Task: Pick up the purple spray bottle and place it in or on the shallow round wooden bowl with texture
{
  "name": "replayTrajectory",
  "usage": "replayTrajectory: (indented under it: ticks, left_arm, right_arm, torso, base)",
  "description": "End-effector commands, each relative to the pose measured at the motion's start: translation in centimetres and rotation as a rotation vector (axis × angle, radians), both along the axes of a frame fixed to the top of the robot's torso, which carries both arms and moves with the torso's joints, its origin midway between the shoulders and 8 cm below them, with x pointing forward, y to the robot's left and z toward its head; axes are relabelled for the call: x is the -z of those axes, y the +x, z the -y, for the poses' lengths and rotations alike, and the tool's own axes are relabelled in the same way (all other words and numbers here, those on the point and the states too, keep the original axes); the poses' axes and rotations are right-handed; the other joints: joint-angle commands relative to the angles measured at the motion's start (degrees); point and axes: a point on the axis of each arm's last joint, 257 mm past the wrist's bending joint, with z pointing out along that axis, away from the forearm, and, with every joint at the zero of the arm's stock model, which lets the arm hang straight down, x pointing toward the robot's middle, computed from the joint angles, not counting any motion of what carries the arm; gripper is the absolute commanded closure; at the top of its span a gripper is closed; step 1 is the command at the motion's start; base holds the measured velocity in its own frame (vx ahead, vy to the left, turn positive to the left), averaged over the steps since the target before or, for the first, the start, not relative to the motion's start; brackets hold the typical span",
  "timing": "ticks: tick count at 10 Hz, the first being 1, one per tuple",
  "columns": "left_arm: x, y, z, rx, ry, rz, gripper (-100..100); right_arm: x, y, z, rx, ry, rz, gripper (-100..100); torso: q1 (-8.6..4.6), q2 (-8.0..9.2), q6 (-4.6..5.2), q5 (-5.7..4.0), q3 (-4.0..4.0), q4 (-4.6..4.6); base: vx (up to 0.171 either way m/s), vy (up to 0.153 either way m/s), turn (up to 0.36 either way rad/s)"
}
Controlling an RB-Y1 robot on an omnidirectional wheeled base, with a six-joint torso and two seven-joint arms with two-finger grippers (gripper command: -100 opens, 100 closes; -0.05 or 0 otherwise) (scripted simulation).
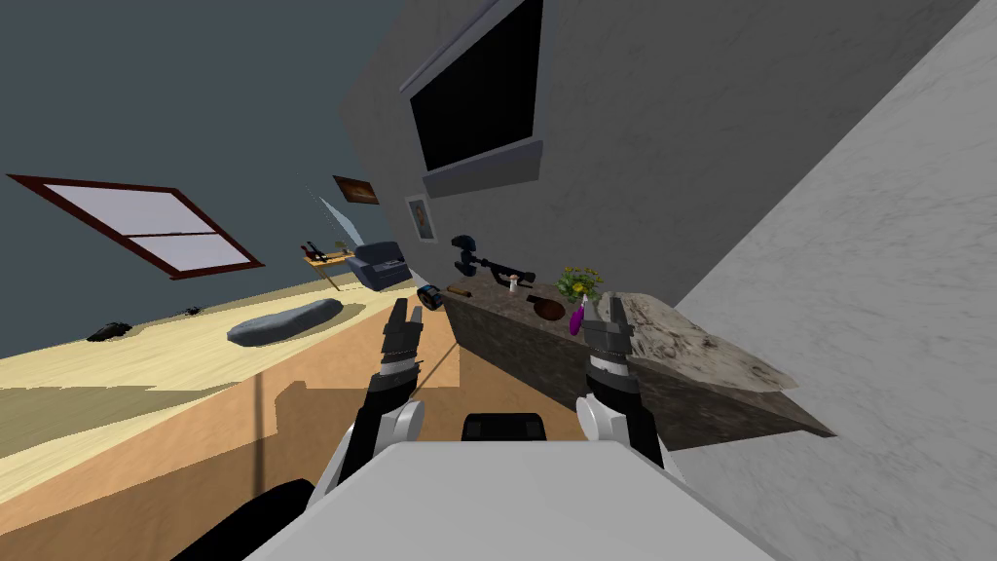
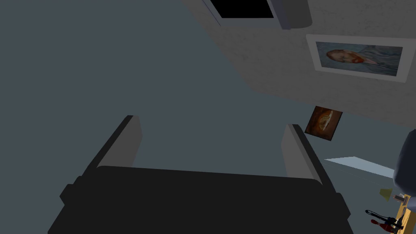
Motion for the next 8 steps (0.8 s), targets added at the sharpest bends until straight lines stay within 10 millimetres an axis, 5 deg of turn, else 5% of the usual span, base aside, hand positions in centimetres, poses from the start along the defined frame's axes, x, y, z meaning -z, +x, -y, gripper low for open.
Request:
replayTrajectory:
  ticks: [1,6,8]
  left_arm:
    - [0.0,0.0,0.0,0.000,0.000,0.000,0]
    - [0.0,0.0,0.0,0.000,0.000,0.000,0]
    - [0.0,0.0,0.0,0.000,0.000,0.000,0]
  right_arm:
    - [0.4,0.2,-0.2,-0.010,-0.042,-0.019,-100]
    - [3.2,1.0,0.2,0.009,-0.214,-0.128,-100]
    - [5.9,1.4,1.6,0.063,-0.315,-0.218,-100]
  torso:
    - [0.00,0.00,0.00,0.00,0.00,0.00]
    - [0.05,-0.17,0.00,0.01,-0.10,-0.04]
    - [0.09,-0.25,0.00,0.02,-0.14,-0.06]
  base:
    - [0.009,0.004,-0.015]
    - [0.040,0.018,-0.035]
    - [0.089,0.032,-0.080]
